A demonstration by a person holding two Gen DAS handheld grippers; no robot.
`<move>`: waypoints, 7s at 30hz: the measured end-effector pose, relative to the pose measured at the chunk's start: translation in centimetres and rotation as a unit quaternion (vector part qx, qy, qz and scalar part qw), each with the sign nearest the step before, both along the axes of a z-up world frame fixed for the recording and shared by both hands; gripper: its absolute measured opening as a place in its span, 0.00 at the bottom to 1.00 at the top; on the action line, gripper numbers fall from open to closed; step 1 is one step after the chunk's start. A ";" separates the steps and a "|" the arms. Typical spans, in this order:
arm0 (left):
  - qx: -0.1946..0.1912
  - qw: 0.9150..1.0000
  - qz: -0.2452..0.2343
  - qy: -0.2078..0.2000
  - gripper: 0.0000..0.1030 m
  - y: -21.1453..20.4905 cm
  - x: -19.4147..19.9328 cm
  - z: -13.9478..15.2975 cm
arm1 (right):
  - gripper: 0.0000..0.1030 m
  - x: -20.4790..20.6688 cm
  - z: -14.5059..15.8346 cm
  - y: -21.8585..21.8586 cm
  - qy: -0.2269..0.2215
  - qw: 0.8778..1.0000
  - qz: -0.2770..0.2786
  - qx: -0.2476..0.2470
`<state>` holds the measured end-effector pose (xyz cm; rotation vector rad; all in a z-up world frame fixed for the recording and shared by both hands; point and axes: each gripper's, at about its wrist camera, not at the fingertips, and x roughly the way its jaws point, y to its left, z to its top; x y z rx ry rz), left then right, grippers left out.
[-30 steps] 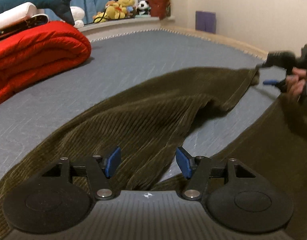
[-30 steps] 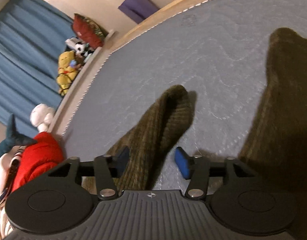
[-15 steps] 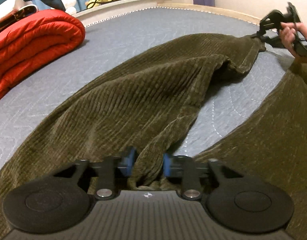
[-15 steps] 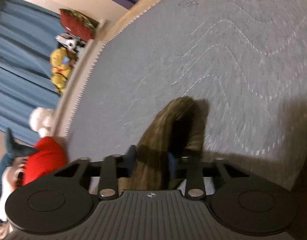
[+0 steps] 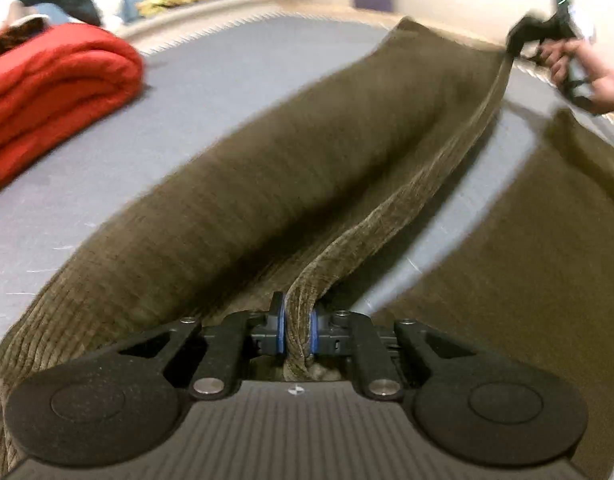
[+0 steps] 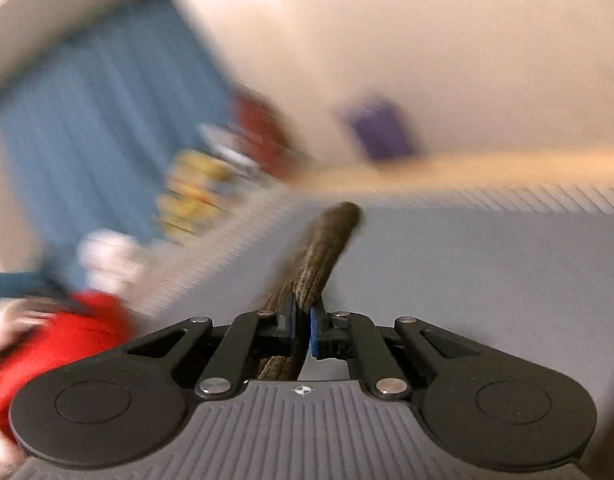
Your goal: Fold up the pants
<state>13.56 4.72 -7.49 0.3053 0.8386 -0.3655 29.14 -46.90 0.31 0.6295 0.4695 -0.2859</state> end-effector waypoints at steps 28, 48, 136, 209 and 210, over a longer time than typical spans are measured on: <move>-0.131 0.987 0.070 -0.065 0.55 2.3 -7.5 9.9 | 0.41 -10.6 4.3 2.1 0.016 0.996 0.044 -0.069; -0.058 0.975 0.187 -0.106 0.65 6.3 -17.5 13.6 | 0.55 -27.2 14.7 21.2 -0.169 0.905 0.351 -0.171; 0.087 0.951 0.296 -0.027 0.21 20.4 -4.6 -0.1 | 0.70 -16.9 -0.7 23.4 0.162 0.900 0.343 -0.215; 0.108 0.989 0.039 -0.095 0.09 3.6 -16.0 4.1 | 0.39 -14.3 2.7 20.1 0.069 0.956 0.279 -0.060; 0.104 0.988 0.039 -0.103 0.09 3.7 -16.4 4.7 | 0.40 -14.3 2.6 20.1 0.068 0.956 0.280 -0.058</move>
